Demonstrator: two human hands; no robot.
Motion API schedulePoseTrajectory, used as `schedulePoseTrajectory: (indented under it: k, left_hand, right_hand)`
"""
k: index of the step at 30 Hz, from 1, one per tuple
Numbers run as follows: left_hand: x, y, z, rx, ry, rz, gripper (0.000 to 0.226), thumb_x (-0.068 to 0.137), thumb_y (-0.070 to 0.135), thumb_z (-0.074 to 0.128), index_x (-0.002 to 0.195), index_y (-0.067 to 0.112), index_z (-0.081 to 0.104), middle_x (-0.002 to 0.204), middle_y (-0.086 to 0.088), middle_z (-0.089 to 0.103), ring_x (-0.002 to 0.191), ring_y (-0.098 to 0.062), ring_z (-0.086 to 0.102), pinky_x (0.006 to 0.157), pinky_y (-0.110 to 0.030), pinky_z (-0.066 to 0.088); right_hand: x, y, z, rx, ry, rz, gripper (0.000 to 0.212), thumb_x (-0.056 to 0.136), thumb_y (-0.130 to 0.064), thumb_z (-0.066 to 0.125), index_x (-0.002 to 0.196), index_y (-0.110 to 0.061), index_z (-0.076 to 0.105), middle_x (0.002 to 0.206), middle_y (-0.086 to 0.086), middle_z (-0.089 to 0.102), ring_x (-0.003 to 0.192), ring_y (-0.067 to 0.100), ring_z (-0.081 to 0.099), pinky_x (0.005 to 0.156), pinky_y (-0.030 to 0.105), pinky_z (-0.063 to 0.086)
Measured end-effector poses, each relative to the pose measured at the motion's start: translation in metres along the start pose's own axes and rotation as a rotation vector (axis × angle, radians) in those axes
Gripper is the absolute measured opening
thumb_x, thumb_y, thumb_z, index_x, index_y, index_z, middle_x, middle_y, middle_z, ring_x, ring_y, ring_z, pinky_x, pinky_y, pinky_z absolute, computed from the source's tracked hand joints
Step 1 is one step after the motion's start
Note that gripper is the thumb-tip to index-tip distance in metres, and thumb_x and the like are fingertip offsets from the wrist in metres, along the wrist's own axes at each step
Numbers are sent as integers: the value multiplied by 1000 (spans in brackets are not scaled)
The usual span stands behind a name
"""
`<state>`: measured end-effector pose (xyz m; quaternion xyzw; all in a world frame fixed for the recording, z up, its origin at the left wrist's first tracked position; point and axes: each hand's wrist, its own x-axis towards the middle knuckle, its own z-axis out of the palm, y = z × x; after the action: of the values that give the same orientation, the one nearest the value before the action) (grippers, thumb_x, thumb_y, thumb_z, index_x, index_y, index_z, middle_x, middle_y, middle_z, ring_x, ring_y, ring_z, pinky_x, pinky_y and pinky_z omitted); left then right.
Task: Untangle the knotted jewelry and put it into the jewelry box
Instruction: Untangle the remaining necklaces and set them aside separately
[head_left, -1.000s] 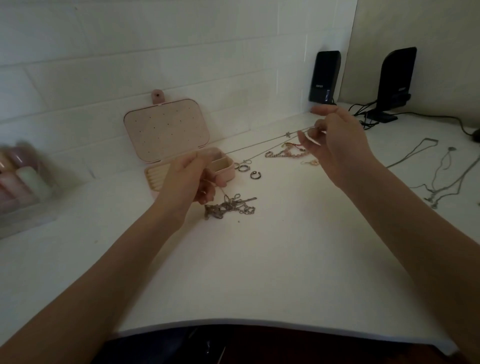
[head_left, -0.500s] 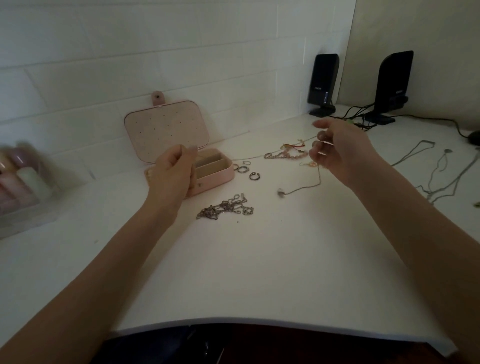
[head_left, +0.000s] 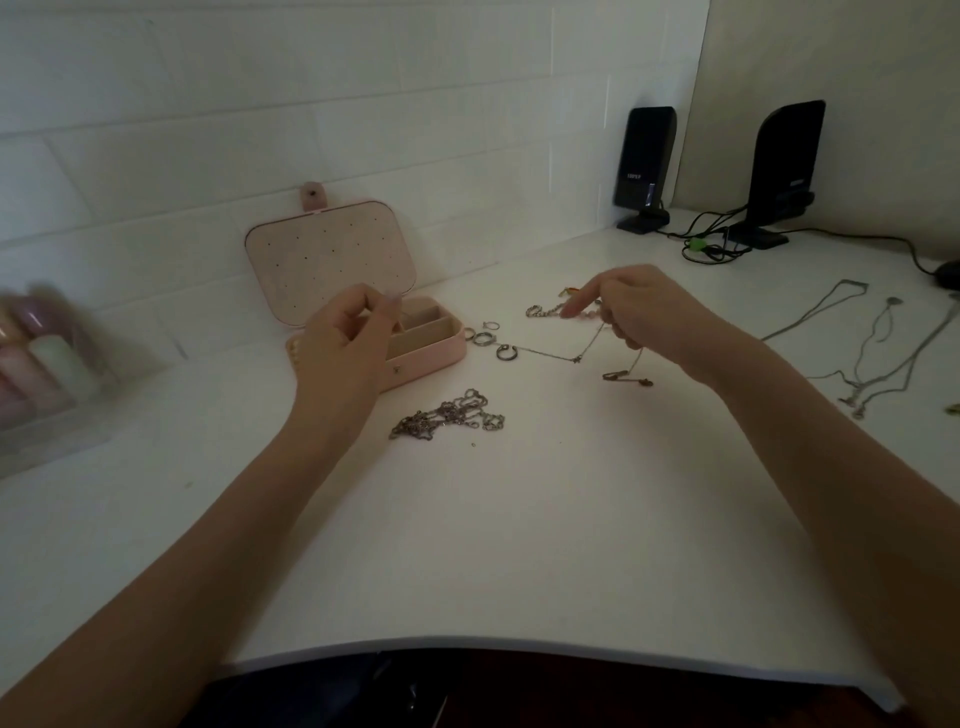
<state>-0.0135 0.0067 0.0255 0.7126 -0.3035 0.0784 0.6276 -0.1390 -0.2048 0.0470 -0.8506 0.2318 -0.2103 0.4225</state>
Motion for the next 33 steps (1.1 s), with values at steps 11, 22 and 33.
schedulePoseTrajectory:
  k: [11, 22, 33]
  left_hand:
    - [3, -5, -1, -15, 48, -3, 35, 96, 25, 53, 62, 20, 50, 44, 15, 46, 46, -1, 38, 52, -22, 31]
    - [2, -5, -1, -44, 28, -14, 35, 97, 23, 53, 62, 17, 49, 44, 14, 44, 45, -5, 36, 51, -25, 28]
    - [-15, 9, 8, 80, -160, 50, 29, 90, 13, 63, 61, 17, 59, 66, 12, 61, 56, 1, 43, 57, -6, 33]
  right_hand:
    - [-1, 13, -1, -325, -342, -61, 21, 75, -33, 80, 87, -19, 69, 52, -10, 38, 41, 3, 35, 47, 21, 34]
    - [2, 17, 10, -353, -291, -134, 12, 85, -32, 70, 79, -22, 66, 58, -7, 43, 50, 7, 38, 49, 20, 31]
    - [-12, -8, 7, 233, -277, -140, 10, 91, -19, 64, 90, -9, 62, 65, -3, 62, 56, 7, 53, 57, 18, 45]
